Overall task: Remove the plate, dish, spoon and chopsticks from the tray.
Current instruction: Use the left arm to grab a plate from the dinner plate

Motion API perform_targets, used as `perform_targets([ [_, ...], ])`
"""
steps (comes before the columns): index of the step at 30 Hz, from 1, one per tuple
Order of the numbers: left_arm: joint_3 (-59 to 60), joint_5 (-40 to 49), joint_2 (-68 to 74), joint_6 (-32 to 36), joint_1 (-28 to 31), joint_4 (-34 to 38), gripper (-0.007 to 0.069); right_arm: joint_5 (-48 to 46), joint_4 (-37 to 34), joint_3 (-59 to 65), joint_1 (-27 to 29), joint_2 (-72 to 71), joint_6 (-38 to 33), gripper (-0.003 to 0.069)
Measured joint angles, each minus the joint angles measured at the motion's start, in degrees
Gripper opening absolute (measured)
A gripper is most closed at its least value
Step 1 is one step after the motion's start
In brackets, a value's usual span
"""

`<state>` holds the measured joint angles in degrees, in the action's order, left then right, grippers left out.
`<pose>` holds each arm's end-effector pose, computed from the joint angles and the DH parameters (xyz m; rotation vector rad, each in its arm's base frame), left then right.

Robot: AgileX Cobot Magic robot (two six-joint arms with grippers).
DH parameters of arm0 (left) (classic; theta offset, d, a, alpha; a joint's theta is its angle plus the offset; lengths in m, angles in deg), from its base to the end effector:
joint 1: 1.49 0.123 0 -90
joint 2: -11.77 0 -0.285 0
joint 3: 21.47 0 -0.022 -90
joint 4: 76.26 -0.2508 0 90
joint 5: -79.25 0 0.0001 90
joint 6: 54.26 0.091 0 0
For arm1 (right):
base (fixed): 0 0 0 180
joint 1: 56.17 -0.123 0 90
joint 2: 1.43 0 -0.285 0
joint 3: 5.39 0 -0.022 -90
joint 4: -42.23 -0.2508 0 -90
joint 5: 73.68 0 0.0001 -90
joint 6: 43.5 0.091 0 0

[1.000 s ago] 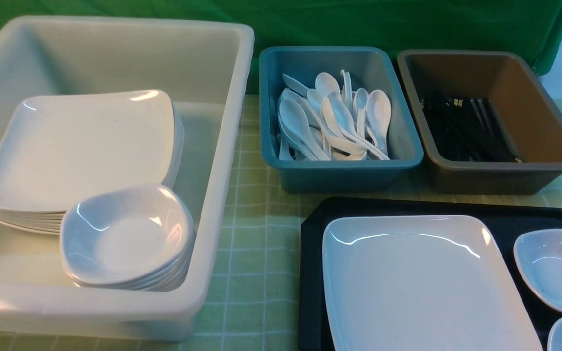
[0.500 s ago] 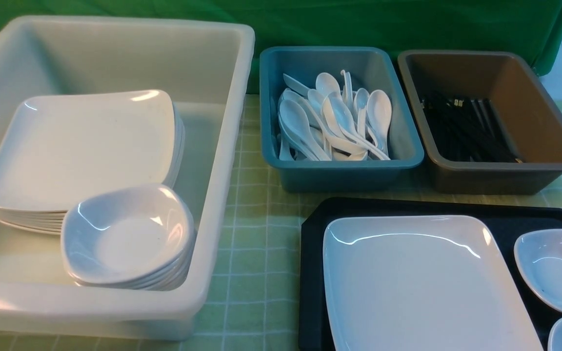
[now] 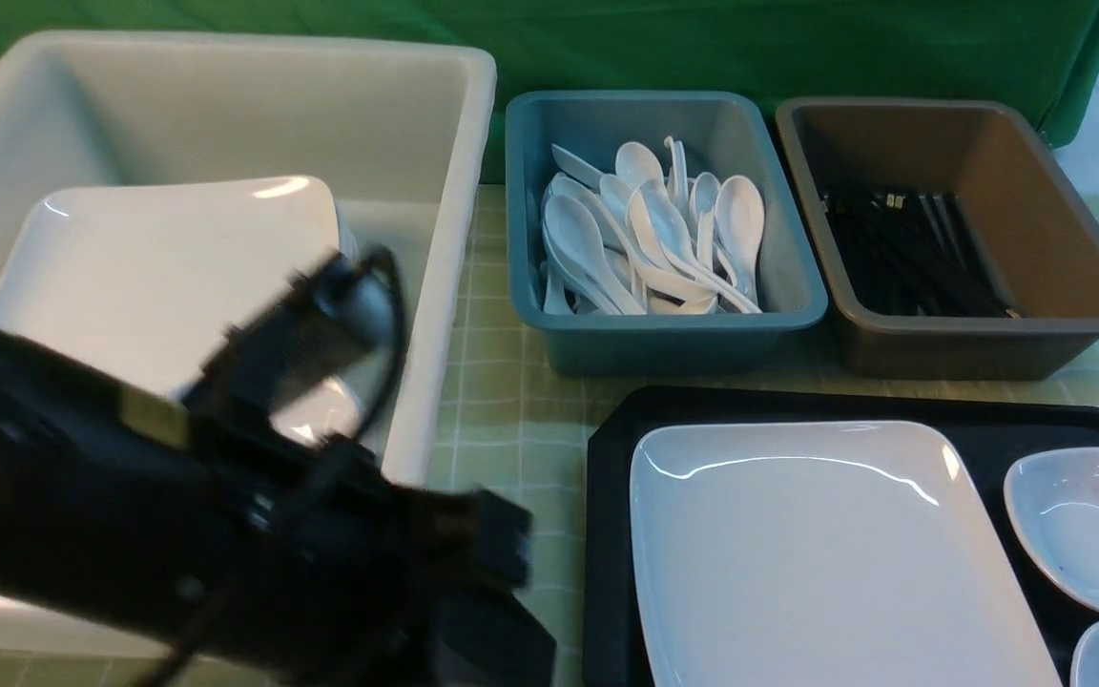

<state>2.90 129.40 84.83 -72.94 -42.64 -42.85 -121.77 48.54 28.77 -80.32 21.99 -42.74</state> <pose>0.1393 -0.1729 0.3196 0.1955 2.7324 -1.0686 0.0266 0.0037 0.3650 -0.3841 1.8036 0.1774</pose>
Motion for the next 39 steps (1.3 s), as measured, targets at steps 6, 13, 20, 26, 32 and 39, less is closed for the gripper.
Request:
perform_targets([
  [6,0.1,-10.0,11.4,-19.0,-12.1,-10.7,0.0091,0.0,0.1,1.0,0.0,0.0,0.0,0.0071],
  [13,0.1,-20.3,24.7,-21.1,-12.5,-10.2,0.0296,0.0,0.1,2.9,0.1,0.0,0.0,0.0075],
  [20,0.1,-28.2,30.9,-21.6,-12.5,-7.9,0.0424,0.2,0.1,3.3,0.1,0.1,0.0,0.0083],
  [26,0.0,-33.3,34.8,-21.9,-12.7,-3.6,0.0435,0.4,0.1,3.3,0.1,0.1,0.0,0.0086],
  [32,0.0,-36.3,36.5,-22.2,-12.8,-1.4,0.0431,0.4,0.1,3.3,0.1,0.1,0.0,0.0095],
  [39,0.0,-38.4,36.9,-22.5,-12.9,-1.5,0.0356,0.4,0.1,3.3,0.1,0.1,0.1,0.0106],
])
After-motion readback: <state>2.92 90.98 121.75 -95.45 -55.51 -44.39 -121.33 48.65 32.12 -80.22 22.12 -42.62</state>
